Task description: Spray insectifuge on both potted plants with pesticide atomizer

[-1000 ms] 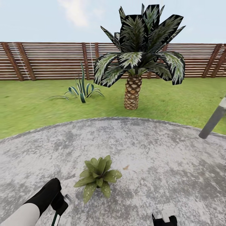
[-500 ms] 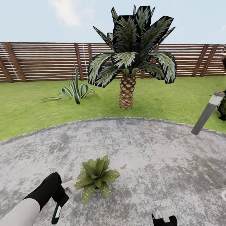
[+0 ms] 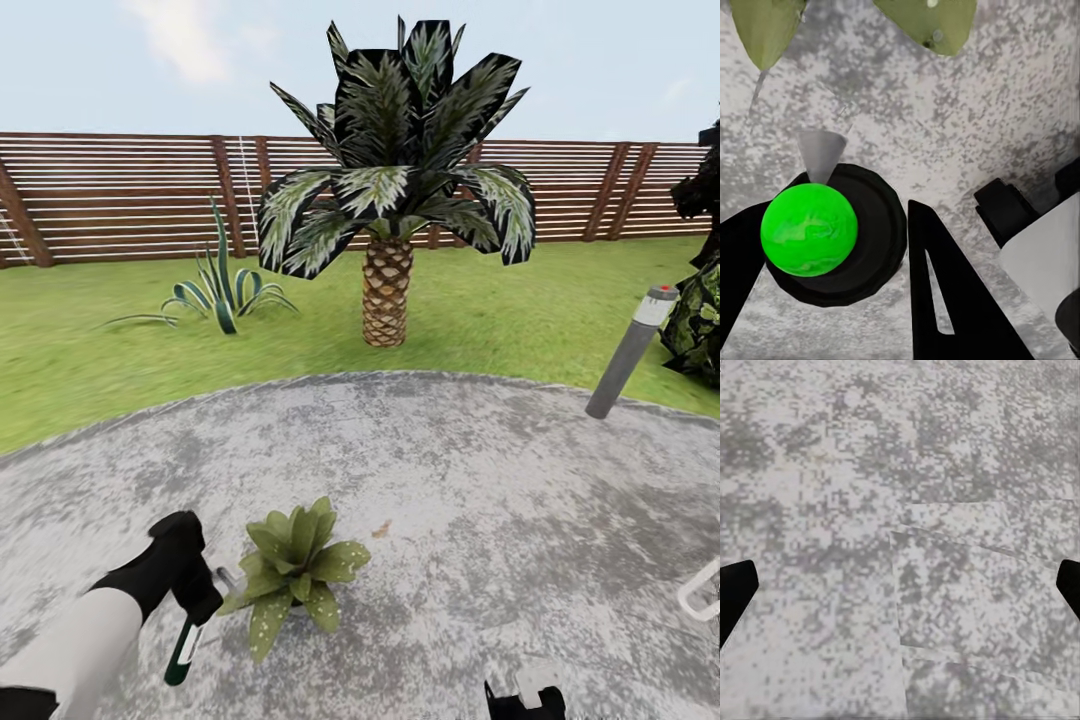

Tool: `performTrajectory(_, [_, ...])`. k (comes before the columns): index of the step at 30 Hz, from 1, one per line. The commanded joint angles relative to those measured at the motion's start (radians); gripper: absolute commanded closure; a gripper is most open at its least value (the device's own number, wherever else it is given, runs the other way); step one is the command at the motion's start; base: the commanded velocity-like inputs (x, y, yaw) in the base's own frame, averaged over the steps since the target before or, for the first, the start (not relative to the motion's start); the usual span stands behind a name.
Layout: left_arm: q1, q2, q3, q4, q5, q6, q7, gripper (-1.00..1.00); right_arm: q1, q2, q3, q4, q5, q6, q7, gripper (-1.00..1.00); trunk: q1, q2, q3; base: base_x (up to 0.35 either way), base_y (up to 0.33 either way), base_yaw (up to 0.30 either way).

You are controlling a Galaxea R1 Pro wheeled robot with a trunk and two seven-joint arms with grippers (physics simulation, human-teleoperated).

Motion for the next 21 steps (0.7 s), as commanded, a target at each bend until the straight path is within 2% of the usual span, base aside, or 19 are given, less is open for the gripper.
performTrajectory(1, [0.000, 0.000, -0.004, -0.002, -0.004, 0.007, -0.006, 1.00, -0.001, 0.000, 0.007, 0.001, 0.007, -0.002, -0.010, -1.00, 0.000, 0.000, -0.001, 0.000, 0.286, -0.236])
performTrajectory(8, [0.001, -0.002, -0.006, -0.002, -0.003, 0.008, -0.007, 1.00, -0.001, 0.000, 0.007, 0.001, 0.007, -0.002, -0.010, -1.00, 0.000, 0.000, -0.001, -0.024, 0.302, -0.259])
performTrajectory(21, [0.003, -0.007, -0.007, -0.002, -0.001, 0.010, -0.010, 1.00, -0.001, 0.000, 0.007, 0.001, 0.007, -0.002, -0.010, -1.00, 0.000, 0.000, -0.001, -0.138, 0.283, -0.262])
